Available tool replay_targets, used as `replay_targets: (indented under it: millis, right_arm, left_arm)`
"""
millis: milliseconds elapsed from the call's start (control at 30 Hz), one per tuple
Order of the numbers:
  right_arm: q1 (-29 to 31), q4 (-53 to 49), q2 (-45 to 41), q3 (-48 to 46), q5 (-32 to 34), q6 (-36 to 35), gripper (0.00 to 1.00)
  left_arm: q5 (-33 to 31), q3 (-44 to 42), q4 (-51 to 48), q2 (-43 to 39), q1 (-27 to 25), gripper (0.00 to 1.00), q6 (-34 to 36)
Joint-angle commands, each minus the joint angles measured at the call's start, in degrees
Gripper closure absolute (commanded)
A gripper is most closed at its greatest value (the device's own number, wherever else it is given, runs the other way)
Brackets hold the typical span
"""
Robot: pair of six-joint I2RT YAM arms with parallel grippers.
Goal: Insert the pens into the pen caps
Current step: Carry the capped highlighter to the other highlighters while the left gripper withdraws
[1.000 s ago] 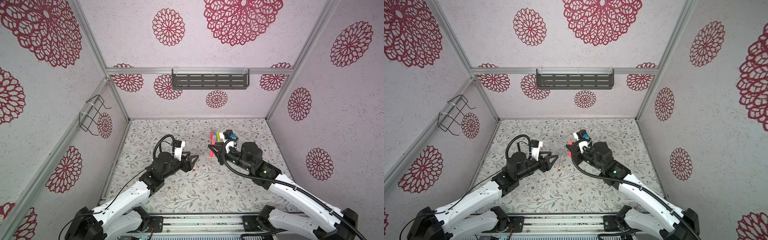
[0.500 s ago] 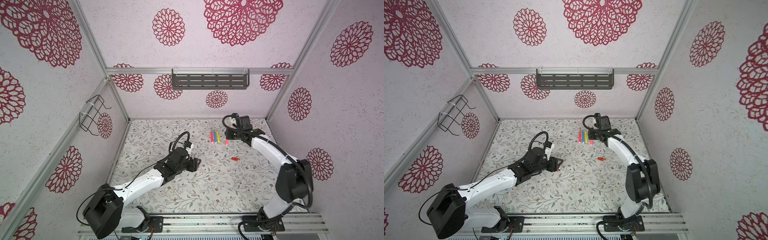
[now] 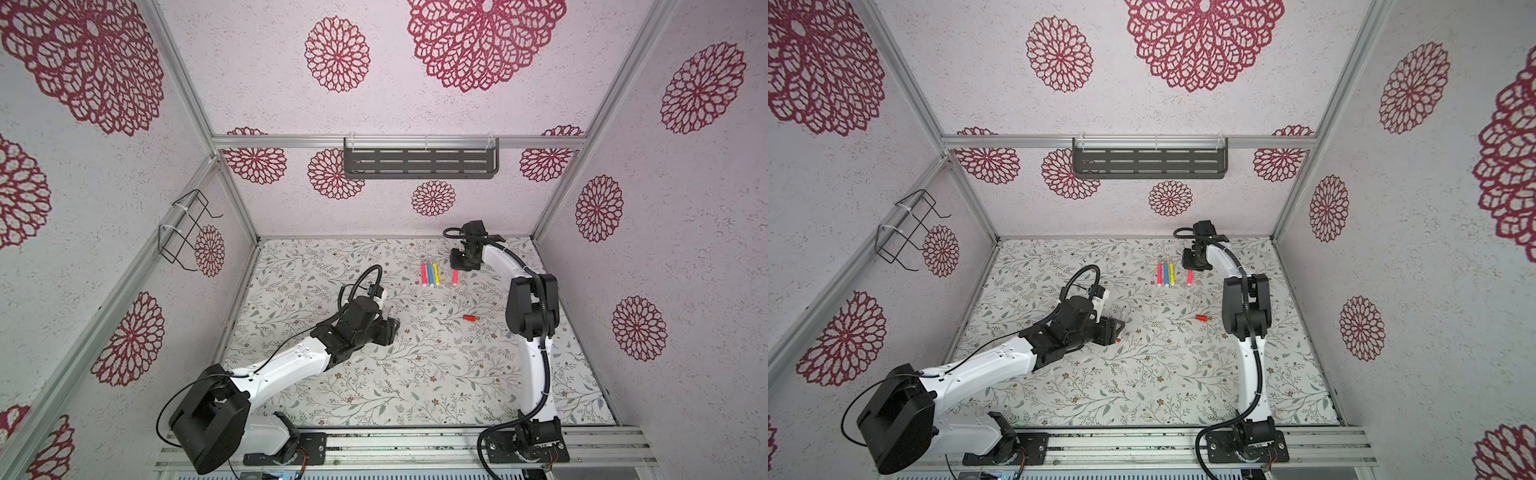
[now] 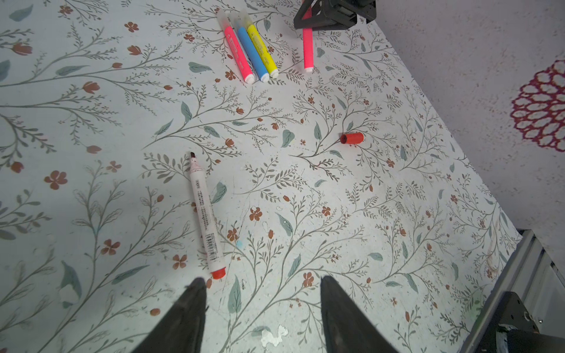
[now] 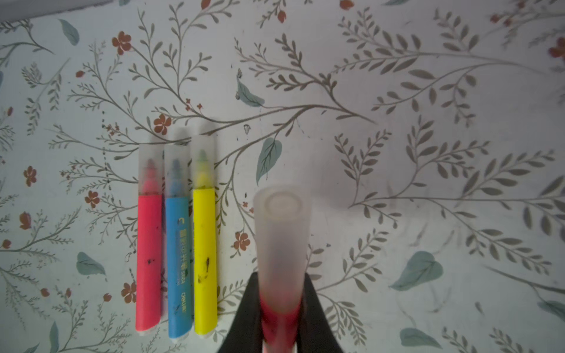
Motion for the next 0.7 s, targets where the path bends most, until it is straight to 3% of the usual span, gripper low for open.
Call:
replay_targets:
  millis: [0, 200, 233, 333, 367, 667]
  right_arm:
    - [0.1, -3.6, 1.1, 4.9, -2.9, -0.4, 1.0]
    - [2.0, -3.7, 5.1, 9.0, -4.1, -0.1, 0.96]
    - [2.2, -3.7, 5.6, 9.6, -5.0, -0.1, 0.9]
    - [2.6, -3.1, 6.0, 10.3, -6.4, 0.3, 0.61]
    - [2.6, -3.0, 5.8, 10.3, -6.3, 0.2, 0.59]
    - [2.5, 0.1, 0.9, 6.1, -7.5, -0.1, 0.57]
  left_arm:
    - [-1.2, -0.2, -0.1, -1.1, -0.4, 0.38, 0.5]
    - [-1.4, 0.6, -0.2, -0.7, -0.3, 0.38, 0.9]
    - [-1.4, 0.6, -0.3, -0.7, -0.4, 0.38, 0.8]
    - [-1.5, 0.4, -0.8, -1.2, -0.4, 0.38, 0.8]
    - [-1.5, 0.4, -1.0, -1.4, -0.3, 0.38, 0.7]
    - [-2.9, -1.0, -0.9, -3.9, -0.4, 0.38, 0.5]
